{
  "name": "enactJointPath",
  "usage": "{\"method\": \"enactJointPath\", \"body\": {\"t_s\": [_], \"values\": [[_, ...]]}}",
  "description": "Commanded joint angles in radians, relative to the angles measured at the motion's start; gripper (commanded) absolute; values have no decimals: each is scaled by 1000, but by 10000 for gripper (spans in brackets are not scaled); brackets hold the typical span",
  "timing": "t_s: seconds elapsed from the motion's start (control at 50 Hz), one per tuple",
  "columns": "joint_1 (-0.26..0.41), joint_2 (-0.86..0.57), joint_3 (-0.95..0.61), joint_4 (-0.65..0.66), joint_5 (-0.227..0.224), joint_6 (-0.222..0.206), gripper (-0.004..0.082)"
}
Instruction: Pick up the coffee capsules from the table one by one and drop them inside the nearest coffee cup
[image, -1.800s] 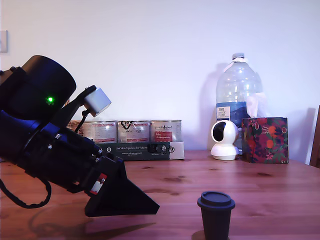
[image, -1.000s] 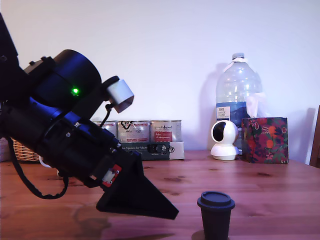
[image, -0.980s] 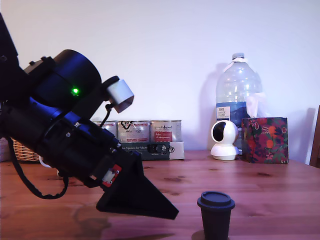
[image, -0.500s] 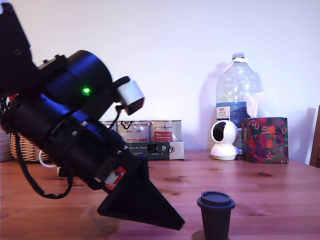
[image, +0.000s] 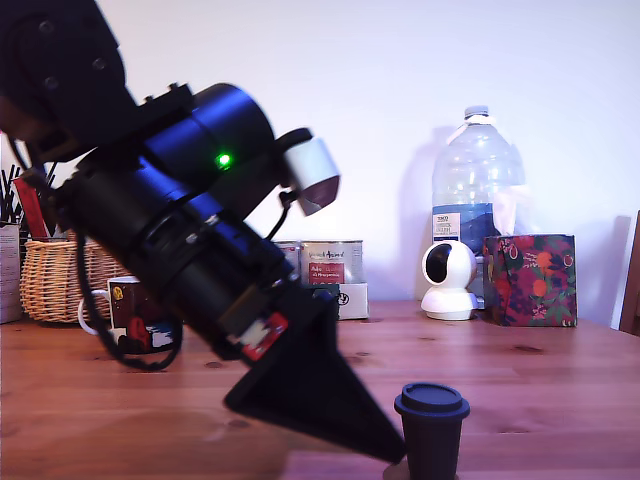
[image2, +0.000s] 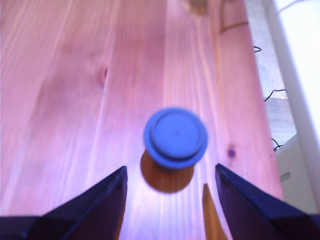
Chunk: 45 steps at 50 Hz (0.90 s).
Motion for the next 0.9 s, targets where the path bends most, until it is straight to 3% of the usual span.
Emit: {"method": "enactJointPath", "body": {"t_s": [0.0,0.2,0.88], "values": [[-13,-15,13,-9,-13,12,501],[-34,-15,47,-36,-40,13,501],[-58,12,121,-118,-53,18,498]]}}
